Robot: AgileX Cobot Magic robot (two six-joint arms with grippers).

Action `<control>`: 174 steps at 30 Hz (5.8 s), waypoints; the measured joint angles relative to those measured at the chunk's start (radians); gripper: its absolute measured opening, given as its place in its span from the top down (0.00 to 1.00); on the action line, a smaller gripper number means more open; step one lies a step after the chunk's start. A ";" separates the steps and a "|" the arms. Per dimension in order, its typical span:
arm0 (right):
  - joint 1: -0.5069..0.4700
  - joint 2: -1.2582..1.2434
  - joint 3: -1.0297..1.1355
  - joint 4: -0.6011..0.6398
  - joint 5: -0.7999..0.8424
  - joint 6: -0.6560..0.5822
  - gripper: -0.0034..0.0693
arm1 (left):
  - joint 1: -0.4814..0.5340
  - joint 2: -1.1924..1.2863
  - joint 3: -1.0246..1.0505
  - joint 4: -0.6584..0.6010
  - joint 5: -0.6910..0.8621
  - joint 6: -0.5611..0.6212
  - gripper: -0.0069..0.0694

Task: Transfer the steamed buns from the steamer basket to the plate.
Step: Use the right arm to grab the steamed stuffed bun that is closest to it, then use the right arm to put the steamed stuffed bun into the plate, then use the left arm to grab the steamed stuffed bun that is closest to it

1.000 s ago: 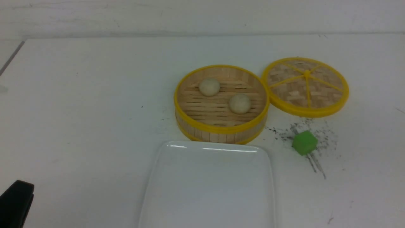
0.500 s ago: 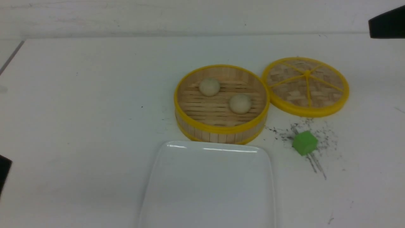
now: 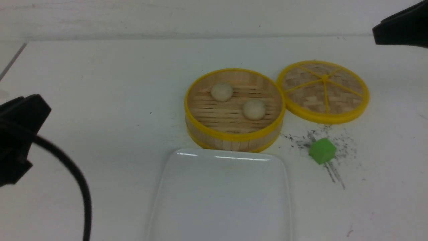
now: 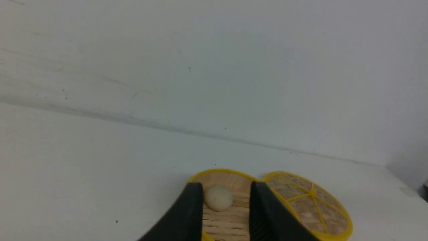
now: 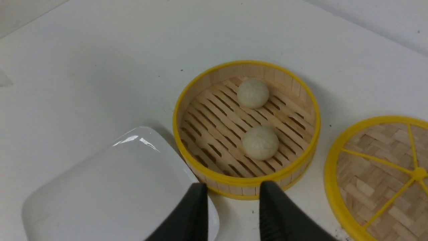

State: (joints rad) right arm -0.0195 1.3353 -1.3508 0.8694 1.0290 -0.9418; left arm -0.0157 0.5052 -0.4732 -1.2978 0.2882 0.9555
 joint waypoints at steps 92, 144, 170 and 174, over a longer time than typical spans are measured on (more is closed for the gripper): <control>0.317 0.436 -0.381 -0.314 -0.018 0.092 0.94 | 0.000 0.052 -0.018 -0.173 -0.105 0.127 0.60; 0.476 0.409 0.305 -0.074 -0.149 -0.105 0.36 | 0.000 0.052 -0.018 -0.173 -0.083 0.127 0.60; 0.325 -0.487 0.289 -0.552 -0.485 0.417 0.28 | 0.000 0.360 -0.044 -0.326 0.140 0.398 0.60; 0.317 -0.562 0.373 -0.614 -0.471 0.481 0.32 | 0.000 0.513 -0.132 -0.328 0.345 0.537 0.60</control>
State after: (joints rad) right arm 0.2978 0.7736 -0.9774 0.2551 0.5582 -0.4603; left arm -0.0157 1.0181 -0.6047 -1.6262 0.6329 1.4922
